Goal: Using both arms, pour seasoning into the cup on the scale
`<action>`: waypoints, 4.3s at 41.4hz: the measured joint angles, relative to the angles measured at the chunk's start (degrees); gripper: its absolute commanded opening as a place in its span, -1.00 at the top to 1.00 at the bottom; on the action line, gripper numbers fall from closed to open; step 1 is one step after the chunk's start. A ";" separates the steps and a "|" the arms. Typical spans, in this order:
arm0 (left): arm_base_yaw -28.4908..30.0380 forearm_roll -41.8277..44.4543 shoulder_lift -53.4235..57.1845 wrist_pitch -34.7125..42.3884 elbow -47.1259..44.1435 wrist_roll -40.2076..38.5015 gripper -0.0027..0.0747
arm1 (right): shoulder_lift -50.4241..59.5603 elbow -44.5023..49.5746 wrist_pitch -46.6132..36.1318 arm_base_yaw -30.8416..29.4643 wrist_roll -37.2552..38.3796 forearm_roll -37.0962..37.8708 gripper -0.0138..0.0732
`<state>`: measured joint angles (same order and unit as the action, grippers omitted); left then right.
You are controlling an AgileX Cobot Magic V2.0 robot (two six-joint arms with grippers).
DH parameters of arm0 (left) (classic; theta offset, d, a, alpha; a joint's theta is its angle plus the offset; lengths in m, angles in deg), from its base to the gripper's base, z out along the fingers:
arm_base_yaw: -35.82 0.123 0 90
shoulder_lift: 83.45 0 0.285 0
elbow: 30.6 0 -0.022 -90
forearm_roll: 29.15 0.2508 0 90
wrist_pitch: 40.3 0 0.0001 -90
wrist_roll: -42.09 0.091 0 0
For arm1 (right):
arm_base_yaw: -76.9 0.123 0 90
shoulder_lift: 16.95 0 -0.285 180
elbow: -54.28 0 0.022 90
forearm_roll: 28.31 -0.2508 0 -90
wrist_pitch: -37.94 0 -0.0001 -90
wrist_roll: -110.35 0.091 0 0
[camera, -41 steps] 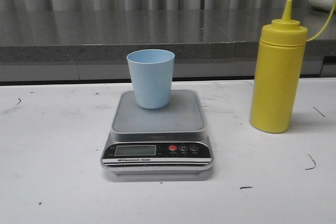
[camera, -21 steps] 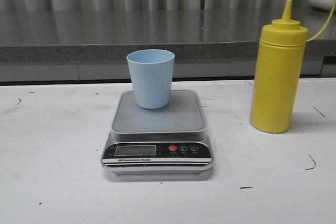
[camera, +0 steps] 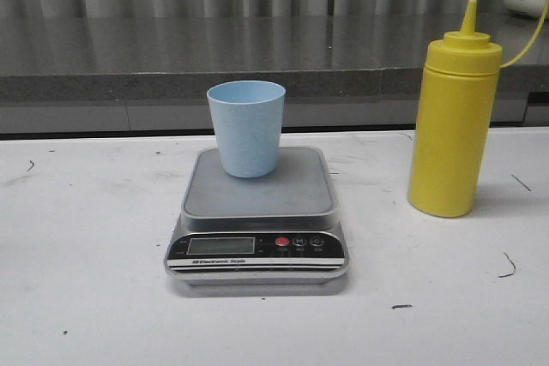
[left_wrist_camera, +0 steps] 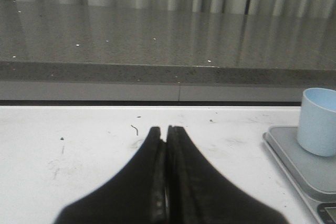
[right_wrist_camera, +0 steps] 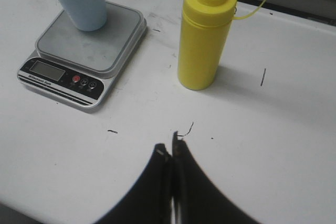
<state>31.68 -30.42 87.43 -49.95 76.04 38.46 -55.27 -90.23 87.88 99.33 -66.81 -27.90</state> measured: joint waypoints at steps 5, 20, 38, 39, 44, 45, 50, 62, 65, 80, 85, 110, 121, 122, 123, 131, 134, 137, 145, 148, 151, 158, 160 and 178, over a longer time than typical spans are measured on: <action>1.17 -0.35 1.64 2.83 -4.17 0.00 0.98 | 0.00 0.00 0.00 0.00 0.00 0.00 0.95; 1.17 -0.13 1.64 6.10 -4.17 0.00 0.98 | 0.00 0.00 0.10 0.00 -0.04 0.00 0.95; 3.86 -0.02 1.64 6.10 -4.17 0.00 0.98 | 0.00 0.00 0.10 0.00 -0.04 0.00 0.95; 3.86 -0.02 1.64 6.10 -4.17 0.00 0.98 | 0.00 0.00 0.10 0.00 -0.04 0.00 0.95; 3.86 -0.02 1.64 6.10 -4.17 0.00 0.98 | 0.00 0.00 0.10 0.00 -0.04 0.00 0.95; 3.86 -0.02 1.64 6.10 -4.17 0.00 0.98 | 0.00 0.00 0.10 0.00 -0.04 0.00 0.95; 3.86 -0.02 1.64 6.10 -4.17 0.00 0.98 | 0.00 0.00 0.10 0.00 -0.04 0.00 0.95; 3.86 -0.02 1.64 6.10 -4.17 0.00 0.98 | 0.13 0.00 0.10 0.00 -0.04 0.00 0.95; 3.86 -0.02 1.64 6.10 -4.17 0.00 0.98 | 1.17 0.58 -0.02 -0.64 -0.04 0.07 0.95; 3.86 -0.02 1.64 6.10 -4.17 0.10 0.98 | 17.11 19.15 -16.37 -12.94 -4.49 -0.41 0.95; 3.86 -0.02 1.64 6.10 -4.17 0.10 0.98 | 22.37 27.49 -27.30 -17.43 -4.94 -0.41 0.95; 3.86 -0.02 1.64 6.10 -4.17 0.10 0.98 | 31.06 43.25 -41.63 -21.36 -4.94 -1.54 0.95; 3.86 -0.02 1.64 6.10 -4.17 0.10 0.98 | 31.06 43.25 -41.63 -21.47 -4.94 -1.67 0.95; 3.86 -0.02 1.64 6.10 -4.17 0.10 0.98 | 31.06 43.25 -41.63 -21.47 -4.94 -1.67 0.95; 3.86 -0.02 1.64 6.10 -4.17 0.10 0.98 | 31.06 43.25 -41.63 -21.47 -4.94 -1.67 0.95; 3.86 -0.02 1.64 6.10 -4.17 0.10 0.98 | 31.06 43.25 -41.63 -21.47 -4.94 -1.67 0.95; 3.86 -0.02 1.64 6.10 -4.17 0.10 0.98 | 31.06 43.25 -41.63 -21.47 -4.94 -1.67 0.95; 3.86 -0.02 1.64 6.10 -4.17 0.10 0.98 | 31.06 43.25 -41.63 -21.47 -4.94 -1.67 0.95; 3.86 -0.02 1.64 6.10 -4.17 0.10 0.98 | 31.06 43.25 -41.63 -21.47 -4.94 -2.20 0.95; 3.86 -0.02 1.64 6.10 -4.17 0.10 0.98 | 31.06 43.25 -41.67 -21.12 -4.94 -3.03 0.95; 3.86 -0.02 1.64 6.10 -4.17 0.10 0.98 | 31.06 43.25 -42.05 -20.89 -4.94 -4.05 0.95; 3.86 -0.02 1.64 6.10 -4.17 0.10 0.98 | 31.11 43.25 -43.46 -20.78 -4.94 -5.41 0.95; 3.86 -0.02 1.64 6.10 -4.17 0.10 0.98 | 31.11 43.25 -43.59 -20.78 -4.94 -5.50 0.95; 3.86 -0.02 1.64 6.10 -4.17 0.10 0.98 | 31.11 43.25 -44.00 -20.78 -4.94 -5.53 0.95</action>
<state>35.54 -30.44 89.07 -43.85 71.86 38.56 -24.16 -46.98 43.88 78.55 -71.75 -33.44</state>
